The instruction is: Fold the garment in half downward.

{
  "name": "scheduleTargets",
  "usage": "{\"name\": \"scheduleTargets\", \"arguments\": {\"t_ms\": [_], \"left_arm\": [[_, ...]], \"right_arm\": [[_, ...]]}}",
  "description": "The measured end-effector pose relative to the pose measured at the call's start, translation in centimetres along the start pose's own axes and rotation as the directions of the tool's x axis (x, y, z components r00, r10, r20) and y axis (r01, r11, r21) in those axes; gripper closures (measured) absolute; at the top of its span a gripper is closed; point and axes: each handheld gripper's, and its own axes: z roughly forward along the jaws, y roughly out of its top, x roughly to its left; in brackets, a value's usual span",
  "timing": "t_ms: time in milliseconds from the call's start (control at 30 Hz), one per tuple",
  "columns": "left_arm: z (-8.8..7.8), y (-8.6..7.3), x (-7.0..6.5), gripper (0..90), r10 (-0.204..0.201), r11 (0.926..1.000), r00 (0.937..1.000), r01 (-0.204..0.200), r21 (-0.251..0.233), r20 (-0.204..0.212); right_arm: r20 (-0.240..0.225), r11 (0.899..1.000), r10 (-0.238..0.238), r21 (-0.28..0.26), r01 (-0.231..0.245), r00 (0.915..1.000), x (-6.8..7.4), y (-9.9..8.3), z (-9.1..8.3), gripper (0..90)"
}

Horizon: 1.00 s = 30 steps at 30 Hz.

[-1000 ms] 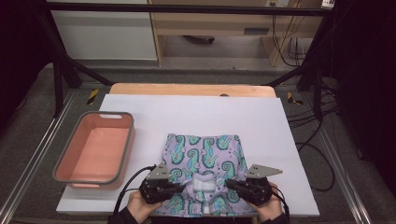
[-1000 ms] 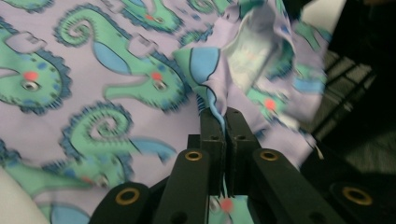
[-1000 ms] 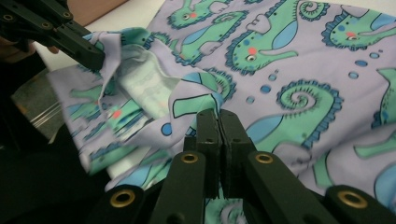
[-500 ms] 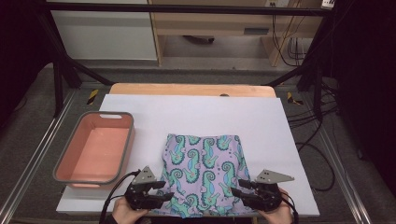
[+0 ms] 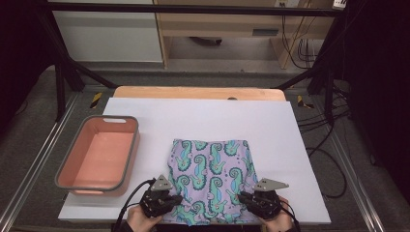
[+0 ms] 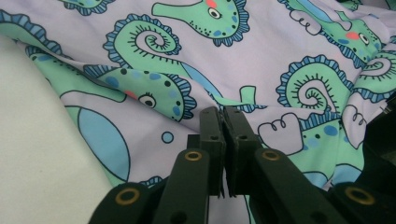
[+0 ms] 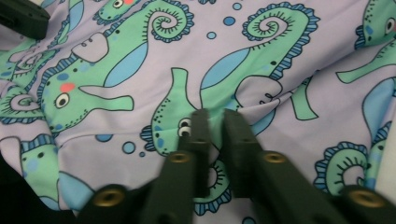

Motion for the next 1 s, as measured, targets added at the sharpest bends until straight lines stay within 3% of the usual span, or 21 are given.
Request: {"name": "scheduleTargets", "arguments": {"t_ms": [100,233,300,367,467,600,700,800,1000], "left_arm": [[-0.4,0.1,-0.3,87.7,0.004,1.0000,1.0000,-0.004,-0.005,0.001],[-0.9,-0.1,-1.2,87.6,0.029,0.9996,0.9990,-0.029,-0.007,0.033],[-0.6,-0.1,-1.6,87.1,0.062,0.9980,0.9980,-0.062,0.007,0.013],[-0.3,-0.1,-1.4,85.2,0.069,0.9974,0.9976,-0.068,0.020,-0.005],[-0.5,0.0,-0.5,72.1,0.057,0.9984,0.9983,-0.057,0.007,-0.009],[-1.0,0.7,0.5,47.4,0.064,0.9968,0.9966,-0.067,-0.043,-0.051],[-1.5,1.5,1.7,34.5,0.057,0.9921,0.9963,-0.063,-0.108,-0.064],[-1.6,2.4,3.1,25.4,0.056,0.9866,0.9935,-0.071,-0.147,-0.099],[-1.5,3.6,5.5,14.8,0.013,0.9837,0.9918,-0.035,-0.176,-0.127]], "right_arm": [[0.012,1.000,-0.017,0.003,0.017,0.9998,0.0,0.1,-0.5,88.2],[0.019,1.000,0.004,-0.019,-0.004,0.9998,-0.6,0.1,-2.0,88.2],[0.011,1.000,0.013,-0.006,-0.013,0.9999,-0.6,-0.2,-2.3,87.6],[0.012,1.000,0.000,0.012,0.000,0.9999,-0.5,-0.4,-2.0,86.6],[0.007,1.000,-0.007,0.011,0.007,1.0000,-0.6,-0.2,-1.9,73.6],[0.015,0.999,-0.010,-0.049,0.010,0.9998,-1.1,0.7,-2.0,55.2],[0.014,0.994,-0.015,-0.104,0.016,0.9998,-1.8,1.9,-1.9,41.3],[0.023,0.987,-0.028,-0.157,0.031,0.9994,-2.6,2.9,-1.5,27.9],[0.040,0.982,-0.031,-0.187,0.038,0.9987,-4.4,4.7,-0.4,18.3]]}}
